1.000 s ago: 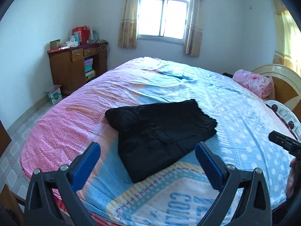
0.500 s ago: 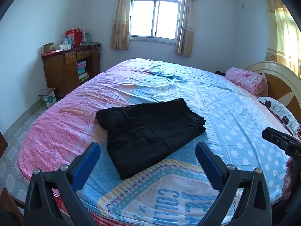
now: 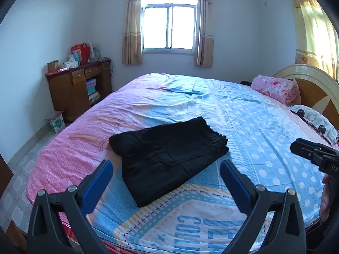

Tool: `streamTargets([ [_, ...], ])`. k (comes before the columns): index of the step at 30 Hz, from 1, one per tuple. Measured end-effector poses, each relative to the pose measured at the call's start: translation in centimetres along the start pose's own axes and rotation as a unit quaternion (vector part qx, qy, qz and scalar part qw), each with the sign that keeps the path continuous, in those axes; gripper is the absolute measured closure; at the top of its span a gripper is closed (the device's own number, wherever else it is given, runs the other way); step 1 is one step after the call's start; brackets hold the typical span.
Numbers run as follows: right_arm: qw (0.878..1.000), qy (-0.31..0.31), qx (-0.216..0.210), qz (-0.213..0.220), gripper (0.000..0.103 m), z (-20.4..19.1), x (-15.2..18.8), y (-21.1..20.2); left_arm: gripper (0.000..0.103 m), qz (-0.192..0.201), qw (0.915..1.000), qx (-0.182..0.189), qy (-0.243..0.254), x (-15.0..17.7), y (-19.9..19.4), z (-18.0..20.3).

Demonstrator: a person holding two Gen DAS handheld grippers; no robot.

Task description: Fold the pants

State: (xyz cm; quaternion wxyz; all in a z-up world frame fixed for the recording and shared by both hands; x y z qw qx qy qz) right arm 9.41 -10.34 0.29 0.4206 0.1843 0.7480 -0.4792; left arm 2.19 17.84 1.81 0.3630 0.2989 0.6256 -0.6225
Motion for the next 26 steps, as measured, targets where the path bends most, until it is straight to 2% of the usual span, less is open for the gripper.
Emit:
streamTargets([
  [13,1.000,-0.012,0.000,0.002,0.041,-0.76,-0.04,-0.25,0.000,-0.008,0.9999,-0.011,-0.004,0.00,-0.17,-0.11],
  [18,1.000,-0.012,-0.001,-0.003,0.041,-0.90,0.17,-0.01,0.000,-0.006,0.9999,-0.011,0.009,0.29,0.01,0.22],
  [21,1.000,-0.012,-0.001,-0.008,0.041,-0.85,0.32,0.19,0.000,-0.007,0.9998,0.006,0.015,0.40,0.08,0.56],
  [26,1.000,-0.009,0.002,-0.012,0.041,-0.58,0.56,0.37,0.000,-0.001,0.9998,-0.004,0.020,0.49,0.09,0.82],
])
Point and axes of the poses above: each gripper's, at about its wrist camera, not at the fingertips, and y roughly the way its jaws point, z to its right, x to its underside, the point moved 2 cm from there along y, roughly the way its jaws point, and after that the axes turned 4 degrees about -z, right-handed, at the moved point
